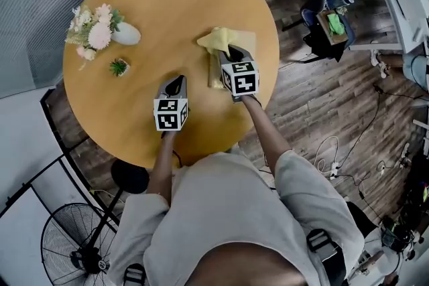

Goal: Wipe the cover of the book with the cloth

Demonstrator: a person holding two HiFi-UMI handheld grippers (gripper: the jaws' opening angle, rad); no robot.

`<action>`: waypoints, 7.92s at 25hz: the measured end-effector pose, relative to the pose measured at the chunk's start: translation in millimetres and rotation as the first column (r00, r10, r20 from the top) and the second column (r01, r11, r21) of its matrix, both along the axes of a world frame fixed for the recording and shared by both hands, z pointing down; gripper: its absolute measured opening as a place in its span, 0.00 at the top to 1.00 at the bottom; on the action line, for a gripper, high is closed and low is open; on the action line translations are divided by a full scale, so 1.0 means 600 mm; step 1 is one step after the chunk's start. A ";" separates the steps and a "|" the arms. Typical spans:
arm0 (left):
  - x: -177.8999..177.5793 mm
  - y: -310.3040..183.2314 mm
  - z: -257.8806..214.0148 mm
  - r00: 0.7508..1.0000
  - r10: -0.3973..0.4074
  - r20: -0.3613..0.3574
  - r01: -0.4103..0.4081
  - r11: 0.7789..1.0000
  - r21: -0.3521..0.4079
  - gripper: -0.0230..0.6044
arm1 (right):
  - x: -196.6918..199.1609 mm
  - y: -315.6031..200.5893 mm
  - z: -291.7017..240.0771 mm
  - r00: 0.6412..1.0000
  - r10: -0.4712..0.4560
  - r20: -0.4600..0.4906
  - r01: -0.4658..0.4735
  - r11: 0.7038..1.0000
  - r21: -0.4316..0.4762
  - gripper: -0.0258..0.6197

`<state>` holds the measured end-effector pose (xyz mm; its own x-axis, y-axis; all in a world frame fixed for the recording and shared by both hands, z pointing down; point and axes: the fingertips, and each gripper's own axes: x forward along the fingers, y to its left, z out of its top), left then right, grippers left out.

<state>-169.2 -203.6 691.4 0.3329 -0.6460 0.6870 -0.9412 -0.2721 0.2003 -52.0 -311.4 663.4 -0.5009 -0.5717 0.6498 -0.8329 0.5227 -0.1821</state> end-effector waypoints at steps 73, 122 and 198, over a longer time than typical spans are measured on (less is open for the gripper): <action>0.116 0.002 0.000 0.992 0.126 0.013 -0.126 0.992 0.012 0.95 | 0.253 -0.017 0.055 0.971 0.195 -0.136 -0.203 0.978 -0.047 0.86; 0.003 0.073 -0.024 0.999 0.009 0.040 -0.010 0.999 0.031 0.95 | -0.015 0.070 0.031 1.000 -0.005 -0.012 0.004 0.996 -0.091 0.86; 0.128 0.062 -0.019 0.987 0.151 0.046 -0.152 0.988 0.022 0.95 | 0.247 0.090 0.084 0.970 0.227 -0.090 -0.237 0.961 -0.139 0.86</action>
<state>-92.4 -166.3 679.8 0.3978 -0.6077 0.6874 -0.8964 -0.4169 0.1503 96.0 -257.2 713.9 -0.3146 -0.5618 0.7652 -0.9418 0.2854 -0.1777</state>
